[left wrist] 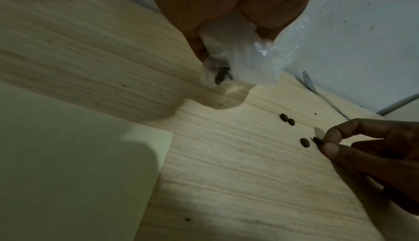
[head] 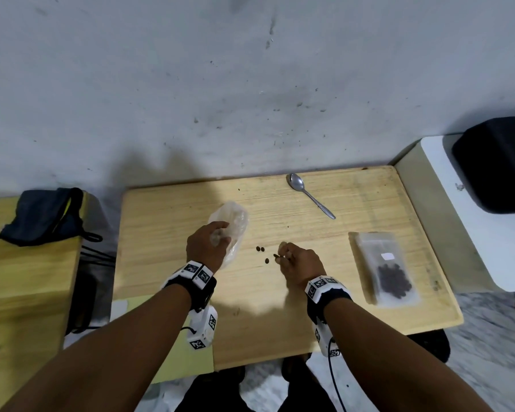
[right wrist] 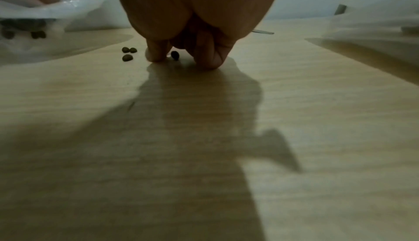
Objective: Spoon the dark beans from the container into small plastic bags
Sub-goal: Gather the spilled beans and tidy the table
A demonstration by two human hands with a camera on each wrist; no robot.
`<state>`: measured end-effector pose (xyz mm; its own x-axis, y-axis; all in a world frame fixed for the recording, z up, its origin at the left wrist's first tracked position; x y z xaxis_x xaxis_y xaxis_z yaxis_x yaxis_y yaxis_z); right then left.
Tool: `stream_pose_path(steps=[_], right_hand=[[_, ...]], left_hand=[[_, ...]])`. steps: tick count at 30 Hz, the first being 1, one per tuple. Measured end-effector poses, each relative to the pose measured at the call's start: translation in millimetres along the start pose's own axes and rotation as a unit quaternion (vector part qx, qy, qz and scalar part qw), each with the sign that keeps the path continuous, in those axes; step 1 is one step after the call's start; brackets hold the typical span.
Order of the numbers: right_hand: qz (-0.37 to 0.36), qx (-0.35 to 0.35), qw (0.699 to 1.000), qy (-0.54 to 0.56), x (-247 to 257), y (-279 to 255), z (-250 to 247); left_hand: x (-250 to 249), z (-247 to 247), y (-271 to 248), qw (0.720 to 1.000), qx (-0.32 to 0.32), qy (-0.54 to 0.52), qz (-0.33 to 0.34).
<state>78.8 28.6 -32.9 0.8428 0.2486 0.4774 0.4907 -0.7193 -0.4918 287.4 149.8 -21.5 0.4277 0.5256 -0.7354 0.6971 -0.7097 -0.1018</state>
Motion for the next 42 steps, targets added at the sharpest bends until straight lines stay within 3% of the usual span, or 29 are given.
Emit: stream_pose_path(steps=[5,11,22,25,27,30,33,35,39,42], right_hand=[[0.005,0.009,0.999,-0.033,7.8,-1.0,-5.7],[0.034,0.019,0.999,0.016,-10.4,1.8,-3.8],[0.007,-0.008,1.000,-0.005,-18.6,-0.4,1.5],[0.033,-0.023,0.997,0.071,-17.5,0.0,-3.2],[0.079,-0.037,0.976,0.200,-25.6,4.4,-9.6],[0.175,-0.053,0.910,0.372,-41.0,3.0,-20.7],[0.215,-0.037,0.875,0.433,-49.1,-3.4,-27.5],[0.214,-0.028,0.881,0.422,-52.8,-4.8,-27.3],[0.139,-0.026,0.960,0.244,-46.7,-3.7,-19.5],[0.088,-0.019,0.988,0.129,-35.7,-4.1,-12.3]], left_hand=[[-1.9,-0.2,1.2,1.000,-0.001,-0.001,0.000],[-7.6,2.5,0.8,1.000,-0.003,-0.003,0.000],[-11.9,9.0,-5.5,1.000,0.008,0.001,-0.007],[-15.5,8.7,-6.0,1.000,0.007,-0.004,-0.009],[-18.4,9.4,-6.7,1.000,0.003,-0.009,-0.005],[-22.5,11.9,-7.6,1.000,0.000,-0.019,-0.004],[-26.8,16.6,-8.8,1.000,0.004,-0.022,-0.001],[-29.5,20.3,-9.8,1.000,0.007,-0.021,0.009],[-33.9,25.2,-12.1,1.000,0.015,-0.017,0.017],[-35.6,26.5,-12.8,1.000,0.016,-0.015,0.018]])
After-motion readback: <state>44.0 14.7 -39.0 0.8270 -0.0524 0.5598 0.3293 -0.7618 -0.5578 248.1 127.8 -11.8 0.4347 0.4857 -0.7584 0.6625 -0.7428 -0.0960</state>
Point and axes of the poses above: each hand's wrist, its own y-axis towards the middle knuckle, its own z-axis out of the palm, x = y × z, the point moved 3 cm from there along y, towards the middle knuckle, and after that the axes turned 6 degrees about z, right-handed, at the moved point
